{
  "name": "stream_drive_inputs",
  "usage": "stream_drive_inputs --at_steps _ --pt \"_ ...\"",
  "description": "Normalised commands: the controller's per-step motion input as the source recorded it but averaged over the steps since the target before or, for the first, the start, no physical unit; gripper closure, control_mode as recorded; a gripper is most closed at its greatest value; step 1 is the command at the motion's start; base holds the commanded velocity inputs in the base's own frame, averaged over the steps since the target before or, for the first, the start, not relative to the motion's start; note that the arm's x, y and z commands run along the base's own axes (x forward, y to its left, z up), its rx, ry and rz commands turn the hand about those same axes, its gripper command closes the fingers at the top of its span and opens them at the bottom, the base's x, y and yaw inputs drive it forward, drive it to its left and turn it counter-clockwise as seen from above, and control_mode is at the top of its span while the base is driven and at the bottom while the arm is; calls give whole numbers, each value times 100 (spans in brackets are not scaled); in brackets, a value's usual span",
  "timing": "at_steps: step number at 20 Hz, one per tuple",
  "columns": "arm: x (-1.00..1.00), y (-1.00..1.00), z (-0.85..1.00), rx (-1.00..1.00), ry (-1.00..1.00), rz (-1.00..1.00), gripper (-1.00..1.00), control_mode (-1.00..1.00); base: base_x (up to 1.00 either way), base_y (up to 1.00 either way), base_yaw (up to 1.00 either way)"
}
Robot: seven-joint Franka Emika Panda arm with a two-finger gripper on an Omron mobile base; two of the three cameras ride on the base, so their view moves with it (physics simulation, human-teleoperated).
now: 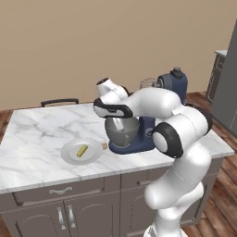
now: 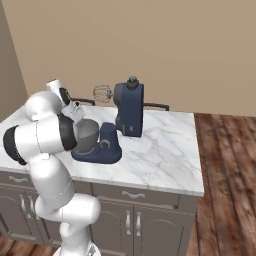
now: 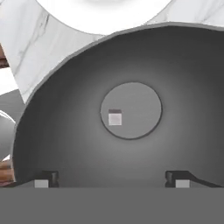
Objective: Add butter and sugar cubes to the stand mixer bowl and then turn on the stand mixer to begin making frosting.
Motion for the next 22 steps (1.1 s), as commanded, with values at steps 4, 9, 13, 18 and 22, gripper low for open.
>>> stream_drive_inputs --at_steps 4,9,13,18,22 --pt "-55 24 84 1 -18 0 -100 -100 0 0 0" --pt "-89 40 70 0 -18 5 -100 -100 0 0 0" --pt "-99 47 46 0 -19 9 -100 -100 0 0 0" --pt "-80 37 13 -1 -16 7 -100 -100 0 0 0" --pt "-30 29 -1 -8 -7 1 -100 -100 0 0 0"
